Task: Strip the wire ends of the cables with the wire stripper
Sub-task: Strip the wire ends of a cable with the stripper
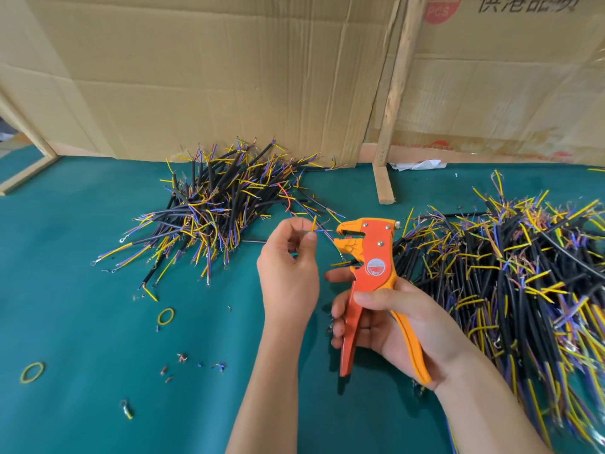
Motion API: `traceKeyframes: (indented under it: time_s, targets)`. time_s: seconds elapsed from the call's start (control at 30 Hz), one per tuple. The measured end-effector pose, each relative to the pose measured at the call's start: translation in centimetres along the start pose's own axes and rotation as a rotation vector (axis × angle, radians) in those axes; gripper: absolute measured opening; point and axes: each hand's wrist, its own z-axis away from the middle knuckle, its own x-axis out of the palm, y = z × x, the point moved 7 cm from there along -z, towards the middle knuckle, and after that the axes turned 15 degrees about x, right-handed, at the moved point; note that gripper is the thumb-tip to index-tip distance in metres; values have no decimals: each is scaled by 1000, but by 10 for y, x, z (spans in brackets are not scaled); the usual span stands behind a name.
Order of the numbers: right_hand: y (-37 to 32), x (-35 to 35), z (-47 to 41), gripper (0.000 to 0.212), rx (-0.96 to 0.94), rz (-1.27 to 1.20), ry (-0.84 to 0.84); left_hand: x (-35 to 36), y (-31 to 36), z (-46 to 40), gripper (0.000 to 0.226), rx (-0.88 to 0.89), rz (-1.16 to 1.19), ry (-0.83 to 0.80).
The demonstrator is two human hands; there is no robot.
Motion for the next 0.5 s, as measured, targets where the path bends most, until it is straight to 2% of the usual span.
traceKeyframes:
  time_s: [0.2,0.33,0.5]
  targets:
    - [1,1,-1,54,-7,21,15,5,8,2,19,34,-38,-40]
    - [1,4,-4,37,-23,-18,40,7,10,2,17,46,-52,-74]
    - [1,3,-5,36,-47,-83,133,6,9,0,15,48,-48,-85]
